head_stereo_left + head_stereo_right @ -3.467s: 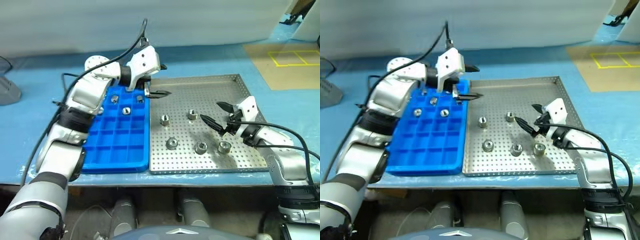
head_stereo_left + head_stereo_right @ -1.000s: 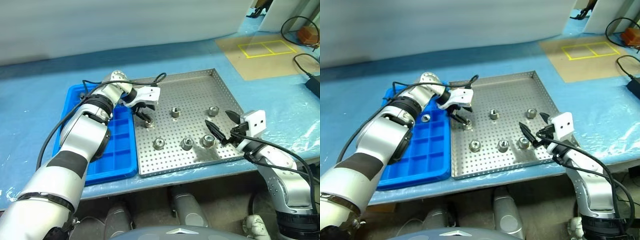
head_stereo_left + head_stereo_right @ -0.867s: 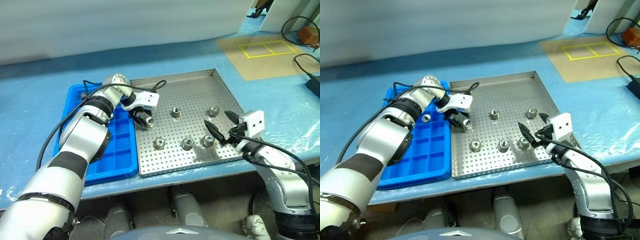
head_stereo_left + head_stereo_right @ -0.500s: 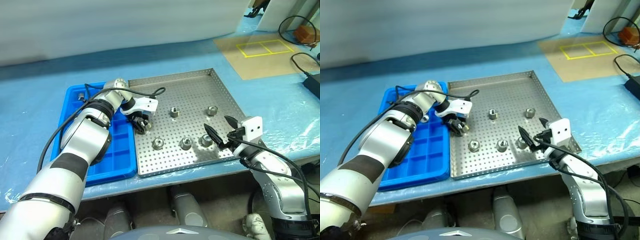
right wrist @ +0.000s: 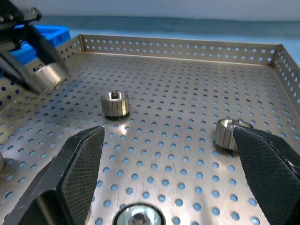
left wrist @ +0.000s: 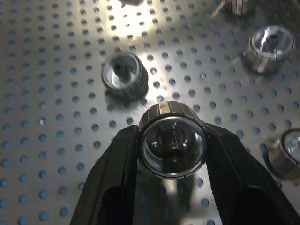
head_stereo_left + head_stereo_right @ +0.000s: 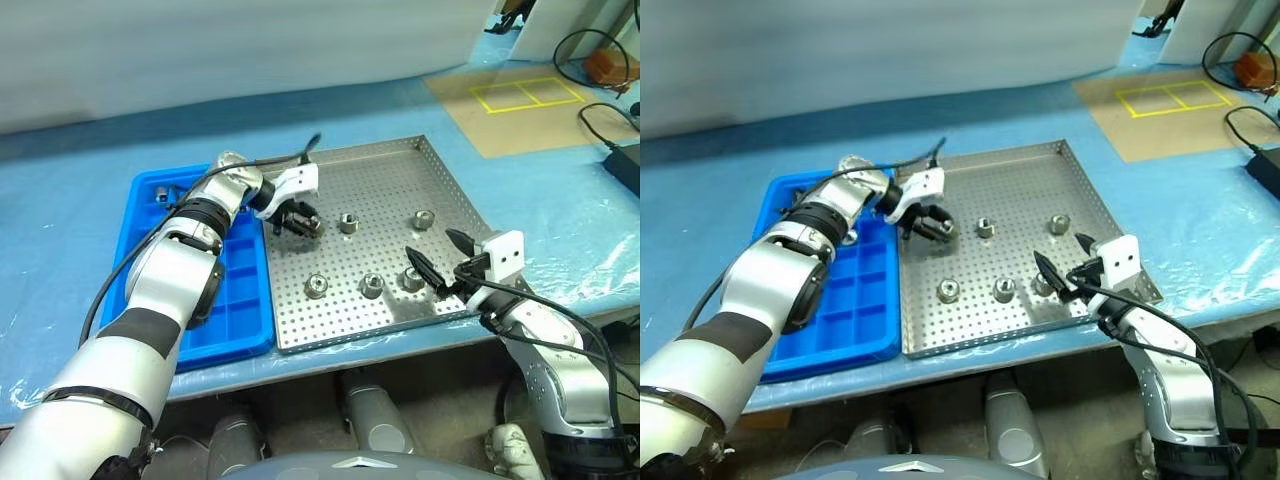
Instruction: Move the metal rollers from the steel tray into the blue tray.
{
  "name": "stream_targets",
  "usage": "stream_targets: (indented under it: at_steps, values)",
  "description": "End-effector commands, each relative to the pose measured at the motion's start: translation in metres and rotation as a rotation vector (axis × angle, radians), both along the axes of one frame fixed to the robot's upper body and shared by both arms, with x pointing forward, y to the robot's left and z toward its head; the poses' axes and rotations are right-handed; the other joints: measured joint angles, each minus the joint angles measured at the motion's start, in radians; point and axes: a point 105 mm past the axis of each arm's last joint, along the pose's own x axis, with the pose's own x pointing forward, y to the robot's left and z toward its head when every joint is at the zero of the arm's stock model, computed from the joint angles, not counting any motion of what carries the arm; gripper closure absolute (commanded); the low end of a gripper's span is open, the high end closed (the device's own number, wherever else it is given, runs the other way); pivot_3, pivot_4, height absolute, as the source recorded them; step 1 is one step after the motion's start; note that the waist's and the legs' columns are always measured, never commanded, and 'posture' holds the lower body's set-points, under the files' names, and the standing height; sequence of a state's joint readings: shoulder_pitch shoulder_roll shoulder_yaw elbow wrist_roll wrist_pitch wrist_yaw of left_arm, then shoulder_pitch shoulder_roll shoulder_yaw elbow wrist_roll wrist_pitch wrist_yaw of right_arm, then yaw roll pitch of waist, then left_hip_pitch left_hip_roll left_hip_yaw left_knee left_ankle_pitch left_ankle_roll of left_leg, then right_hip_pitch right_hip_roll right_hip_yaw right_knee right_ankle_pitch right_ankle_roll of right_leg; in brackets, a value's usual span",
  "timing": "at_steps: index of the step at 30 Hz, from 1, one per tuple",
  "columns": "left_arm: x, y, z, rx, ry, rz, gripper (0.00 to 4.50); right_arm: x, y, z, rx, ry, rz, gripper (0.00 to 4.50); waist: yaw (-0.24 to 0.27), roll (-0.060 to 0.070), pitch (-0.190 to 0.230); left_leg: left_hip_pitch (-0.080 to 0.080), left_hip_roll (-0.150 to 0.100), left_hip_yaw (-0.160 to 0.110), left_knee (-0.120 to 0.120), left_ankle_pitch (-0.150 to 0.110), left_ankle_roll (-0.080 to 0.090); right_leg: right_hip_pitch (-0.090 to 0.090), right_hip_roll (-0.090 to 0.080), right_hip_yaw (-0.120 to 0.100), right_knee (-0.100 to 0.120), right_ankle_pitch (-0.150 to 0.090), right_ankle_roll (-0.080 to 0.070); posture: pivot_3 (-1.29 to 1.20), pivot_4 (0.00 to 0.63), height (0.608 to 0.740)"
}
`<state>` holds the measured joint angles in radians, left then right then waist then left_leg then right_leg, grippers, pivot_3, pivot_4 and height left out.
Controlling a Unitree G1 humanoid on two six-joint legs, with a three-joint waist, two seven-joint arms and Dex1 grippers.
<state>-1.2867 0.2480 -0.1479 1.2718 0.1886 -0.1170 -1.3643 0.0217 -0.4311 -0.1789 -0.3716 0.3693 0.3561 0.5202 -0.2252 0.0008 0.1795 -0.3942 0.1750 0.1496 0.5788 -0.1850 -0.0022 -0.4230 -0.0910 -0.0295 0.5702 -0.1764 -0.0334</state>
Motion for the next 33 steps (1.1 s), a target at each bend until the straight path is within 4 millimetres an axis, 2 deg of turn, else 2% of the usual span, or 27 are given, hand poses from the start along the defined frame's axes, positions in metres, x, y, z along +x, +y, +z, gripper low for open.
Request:
stream_targets:
  at_steps: [1, 5, 10, 13, 18, 22, 25, 30, 33]
  values:
    - [0.008, -0.007, 0.038, -0.214, -0.075, 0.058, 2.78, 0.006, 0.009, 0.015, 0.010, -0.058, 0.082, 0.00, 0.004, 0.000, 0.000, -0.001, 0.000, 0.000, 0.000, 0.000, 0.000, 0.000, 0.000, 0.000, 0.000, 0.000, 0.000, -0.45, 0.150, 0.740]
    - [0.015, 0.000, 0.055, -0.413, -0.163, 0.184, 2.78, 0.014, 0.021, 0.025, -0.009, -0.075, 0.193, 0.00, 0.027, 0.000, 0.000, -0.003, 0.001, 0.000, 0.000, 0.000, 0.001, 0.000, 0.000, -0.002, 0.001, 0.000, 0.000, -0.34, 0.150, 0.740]
    - [0.011, 0.022, 0.066, -0.564, -0.274, 0.373, 2.78, 0.021, 0.037, 0.037, -0.031, -0.107, 0.321, 0.00, 0.082, 0.001, 0.000, -0.001, 0.011, 0.000, 0.000, 0.001, 0.001, -0.001, 0.002, -0.004, 0.003, 0.000, -0.001, -0.23, 0.150, 0.740]
    - [-0.006, 0.039, 0.071, -0.666, -0.353, 0.475, 2.78, 0.027, 0.048, 0.044, -0.034, -0.127, 0.381, 0.00, 0.130, 0.001, 0.000, -0.001, 0.013, 0.001, 0.000, 0.002, 0.000, -0.002, 0.002, -0.006, 0.004, 0.001, -0.001, -0.17, 0.150, 0.740]
    - [-0.039, 0.057, 0.078, -0.773, -0.460, 0.608, 2.78, 0.039, 0.063, 0.049, -0.024, -0.118, 0.475, 0.00, 0.210, 0.001, 0.000, 0.000, 0.014, 0.002, 0.000, 0.002, -0.001, -0.002, 0.002, -0.005, 0.006, 0.000, -0.002, -0.04, 0.150, 0.740]
    - [-0.064, 0.068, 0.057, -0.776, -0.433, 0.722, 2.78, 0.047, 0.078, 0.048, -0.022, -0.115, 0.547, 0.00, 0.258, 0.001, 0.000, 0.002, 0.014, 0.003, 0.000, 0.003, -0.003, -0.002, 0.002, -0.005, 0.009, 0.000, -0.002, 0.04, 0.150, 0.740]
    - [-0.075, 0.084, 0.043, -0.770, -0.413, 0.846, 2.78, 0.049, 0.086, 0.047, -0.028, -0.118, 0.587, 0.00, 0.278, 0.001, 0.000, 0.003, 0.014, 0.003, -0.001, 0.002, -0.007, -0.002, 0.002, -0.004, 0.010, 0.000, -0.002, 0.07, 0.150, 0.740]
    - [-0.089, 0.119, 0.011, -0.676, -0.411, 1.077, 2.78, 0.050, 0.097, 0.043, -0.033, -0.107, 0.630, 0.00, 0.293, 0.001, 0.000, 0.005, 0.015, 0.003, -0.002, 0.004, -0.011, -0.003, 0.002, -0.003, 0.011, 0.000, -0.001, 0.12, 0.150, 0.740]
    - [-0.095, 0.134, -0.006, -0.613, -0.407, 1.176, 2.78, 0.053, 0.102, 0.041, -0.034, -0.098, 0.653, 0.00, 0.295, 0.000, 0.000, 0.007, 0.014, 0.003, -0.006, 0.005, -0.013, -0.003, 0.003, -0.003, 0.012, -0.001, -0.001, 0.14, 0.150, 0.740]
